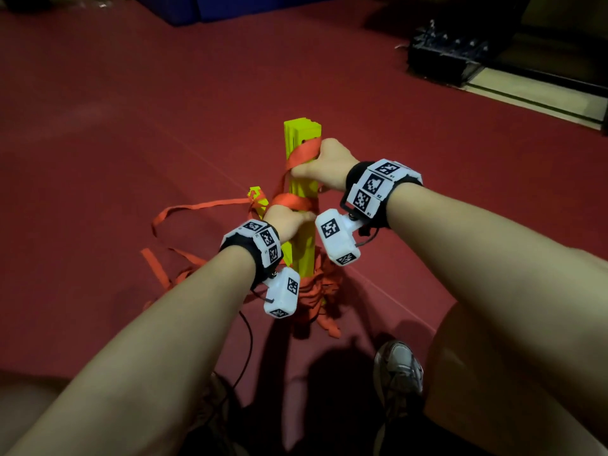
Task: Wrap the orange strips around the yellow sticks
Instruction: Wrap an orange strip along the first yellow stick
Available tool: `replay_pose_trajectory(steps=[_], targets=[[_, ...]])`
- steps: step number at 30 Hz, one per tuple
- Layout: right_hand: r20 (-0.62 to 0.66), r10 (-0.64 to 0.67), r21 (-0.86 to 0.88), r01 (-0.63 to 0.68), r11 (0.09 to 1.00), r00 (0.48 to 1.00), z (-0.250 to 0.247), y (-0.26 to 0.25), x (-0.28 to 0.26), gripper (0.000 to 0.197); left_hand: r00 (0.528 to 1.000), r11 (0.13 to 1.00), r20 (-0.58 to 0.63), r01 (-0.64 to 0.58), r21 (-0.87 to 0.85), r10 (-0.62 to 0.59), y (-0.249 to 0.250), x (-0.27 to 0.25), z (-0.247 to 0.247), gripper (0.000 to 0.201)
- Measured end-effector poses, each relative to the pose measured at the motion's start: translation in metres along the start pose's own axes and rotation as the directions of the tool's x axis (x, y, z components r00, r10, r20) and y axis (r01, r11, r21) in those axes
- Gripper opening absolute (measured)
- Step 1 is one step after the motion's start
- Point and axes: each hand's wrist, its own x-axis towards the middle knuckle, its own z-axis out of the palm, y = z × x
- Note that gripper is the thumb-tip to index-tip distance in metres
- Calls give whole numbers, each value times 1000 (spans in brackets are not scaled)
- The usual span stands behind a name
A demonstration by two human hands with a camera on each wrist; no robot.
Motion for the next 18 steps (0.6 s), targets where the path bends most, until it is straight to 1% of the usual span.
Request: replay_pose_trajectory(steps=[2,3,5,6,7,8,9,10,11,12,13,14,15,17,18], targets=[[-42,-20,13,21,1000,999,6,2,5,68,998,997,22,59,55,-61,-17,-3,4,9],[-59,-33,24,34,999,998,9,4,8,65,994,991,28,102,89,-105,-27,-4,5,9],[-76,-69,44,73,996,995,14,4,9,38,983,977,51,167,130,-175,-48,-13,14,19],[-99,-87,57,93,994,991,16,3,10,27,980,973,48,183,139,-192,-59,-19,19,23],[-137,-103,78,114,990,985,17,1,12,23,977,971,29,205,120,-210,-71,-25,24,25],[-183,-116,99,136,986,976,18,-2,13,22,976,972,5,217,90,-218,-80,-32,30,26],[-231,-141,111,170,979,963,18,-6,15,25,973,971,-11,229,68,-228,-91,-33,35,28],[-275,-168,106,204,973,947,16,-10,16,28,974,972,-17,228,47,-228,-100,-32,40,26],[-306,-187,103,228,968,933,12,-13,17,27,969,968,-4,246,50,-246,-108,-28,46,21],[-321,-195,112,242,964,927,8,-16,18,22,966,964,10,258,68,-259,-113,-26,50,16],[-330,-200,126,253,959,923,4,-19,17,17,957,951,19,287,110,-291,-118,-24,52,18],[-342,-204,140,265,954,917,-1,-22,16,17,951,943,24,302,141,-308,-124,-24,56,24],[-359,-208,155,278,948,910,-5,-24,16,17,948,936,19,310,168,-317,-129,-24,58,35],[-393,-218,174,305,936,893,-10,-29,15,17,954,936,12,291,200,-299,-147,-23,58,55],[-400,-217,187,311,932,891,-12,-31,16,17,959,936,17,271,225,-282,-155,-23,57,60]])
